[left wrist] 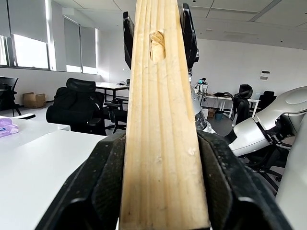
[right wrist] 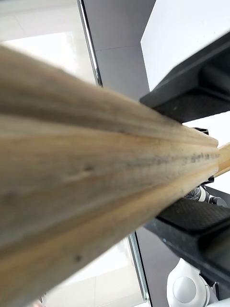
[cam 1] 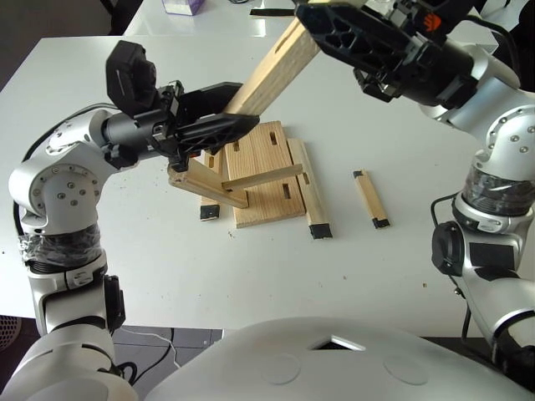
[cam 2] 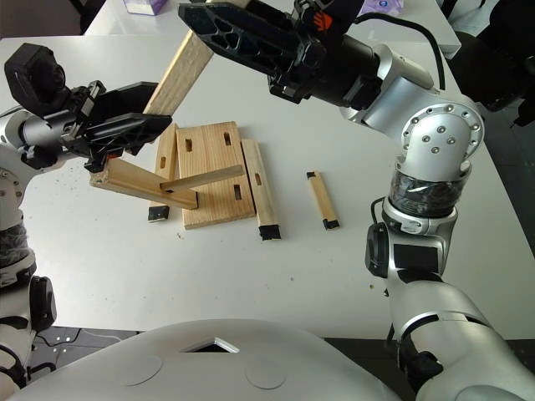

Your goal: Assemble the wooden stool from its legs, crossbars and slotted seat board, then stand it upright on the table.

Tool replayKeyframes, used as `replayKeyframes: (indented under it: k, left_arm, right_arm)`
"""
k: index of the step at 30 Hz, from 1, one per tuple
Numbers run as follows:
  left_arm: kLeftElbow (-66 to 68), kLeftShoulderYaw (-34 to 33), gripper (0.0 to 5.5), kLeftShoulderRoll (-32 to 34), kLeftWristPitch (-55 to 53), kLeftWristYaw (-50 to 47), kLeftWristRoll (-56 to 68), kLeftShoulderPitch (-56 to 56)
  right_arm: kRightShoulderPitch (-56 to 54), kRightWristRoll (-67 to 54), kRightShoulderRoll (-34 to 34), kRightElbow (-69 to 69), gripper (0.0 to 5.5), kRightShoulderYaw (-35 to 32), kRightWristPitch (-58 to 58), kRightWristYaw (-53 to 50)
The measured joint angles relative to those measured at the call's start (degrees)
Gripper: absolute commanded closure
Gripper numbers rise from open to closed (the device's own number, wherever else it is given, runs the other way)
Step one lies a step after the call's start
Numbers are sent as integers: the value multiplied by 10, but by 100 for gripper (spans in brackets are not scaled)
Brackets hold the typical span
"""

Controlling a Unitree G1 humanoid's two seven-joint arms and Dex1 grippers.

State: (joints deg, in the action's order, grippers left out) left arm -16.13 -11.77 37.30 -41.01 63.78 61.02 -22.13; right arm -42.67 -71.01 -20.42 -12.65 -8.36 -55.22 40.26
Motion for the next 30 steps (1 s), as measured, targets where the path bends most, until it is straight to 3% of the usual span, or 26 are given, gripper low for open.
replayKeyframes:
  k: [3, 4, 8, 17, 23, 30]
  left_arm:
    - [3, 4, 343, 0, 9, -1, -8, -10]
    - [3, 5, 307, 0, 13, -1, -13, -13]
    - [14, 7, 262, 0, 20, -8, -33, -17]
    - [75, 9, 262, 8, 83, -8, -114, -41]
    - [98, 22, 262, 1, 105, -8, -157, -52]
    - [84, 22, 262, -28, 129, -14, -194, 33]
  right_arm:
    - [0, 4, -1, 0, 346, -1, 10, 4]
    - [0, 7, -1, 0, 346, -2, 13, 6]
    - [1, 18, -6, 0, 346, -9, 27, 7]
    - [1, 83, -28, 8, 346, -12, 76, 21]
    - [-11, 175, -58, 65, 346, 40, 187, 137]
    - [16, 221, -62, 118, 346, 108, 280, 200]
